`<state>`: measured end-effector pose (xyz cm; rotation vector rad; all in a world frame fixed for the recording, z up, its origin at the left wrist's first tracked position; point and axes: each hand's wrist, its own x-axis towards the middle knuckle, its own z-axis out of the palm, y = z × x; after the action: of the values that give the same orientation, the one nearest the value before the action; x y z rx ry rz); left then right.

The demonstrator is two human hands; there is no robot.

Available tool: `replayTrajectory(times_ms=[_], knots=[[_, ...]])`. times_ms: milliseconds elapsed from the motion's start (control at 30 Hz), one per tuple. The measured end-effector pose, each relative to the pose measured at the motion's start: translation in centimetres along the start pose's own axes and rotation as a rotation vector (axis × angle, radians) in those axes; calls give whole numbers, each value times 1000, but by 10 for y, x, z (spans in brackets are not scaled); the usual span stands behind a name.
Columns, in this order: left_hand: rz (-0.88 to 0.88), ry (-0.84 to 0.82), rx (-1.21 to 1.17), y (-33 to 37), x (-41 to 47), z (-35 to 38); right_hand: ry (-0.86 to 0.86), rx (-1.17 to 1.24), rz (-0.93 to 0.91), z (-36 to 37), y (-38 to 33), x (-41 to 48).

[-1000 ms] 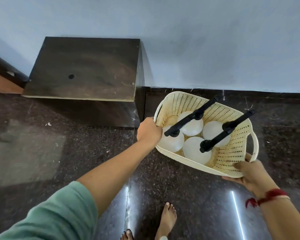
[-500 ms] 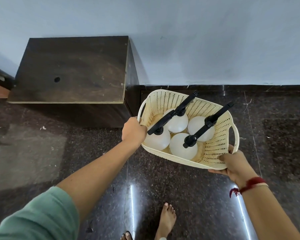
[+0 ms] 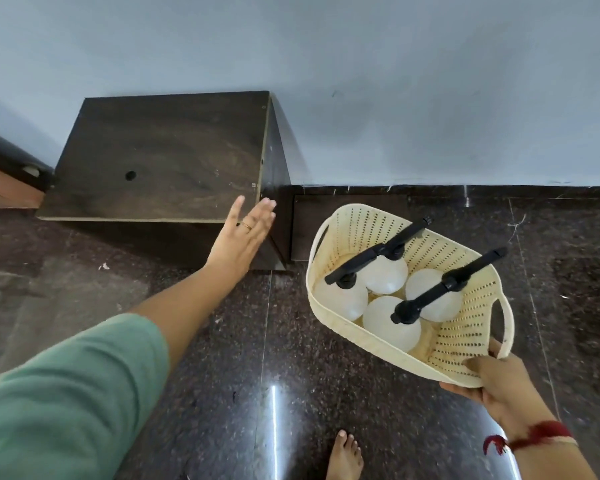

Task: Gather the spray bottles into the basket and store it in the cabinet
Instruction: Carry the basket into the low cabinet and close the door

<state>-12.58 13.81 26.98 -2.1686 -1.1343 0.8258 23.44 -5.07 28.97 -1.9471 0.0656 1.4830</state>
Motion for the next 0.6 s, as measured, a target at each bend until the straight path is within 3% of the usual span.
replayTrajectory(times_ms=[100, 267, 400, 600], knots=[[-38, -122, 128, 2, 9, 3, 47, 3, 26, -2, 11, 9], [47, -54, 147, 1, 10, 1, 87, -13, 52, -6, 23, 17], [99, 3, -52, -3, 1, 3, 74, 10, 76, -7, 26, 8], [231, 4, -558, 10, -33, 9, 44, -17, 80, 7, 25, -3]])
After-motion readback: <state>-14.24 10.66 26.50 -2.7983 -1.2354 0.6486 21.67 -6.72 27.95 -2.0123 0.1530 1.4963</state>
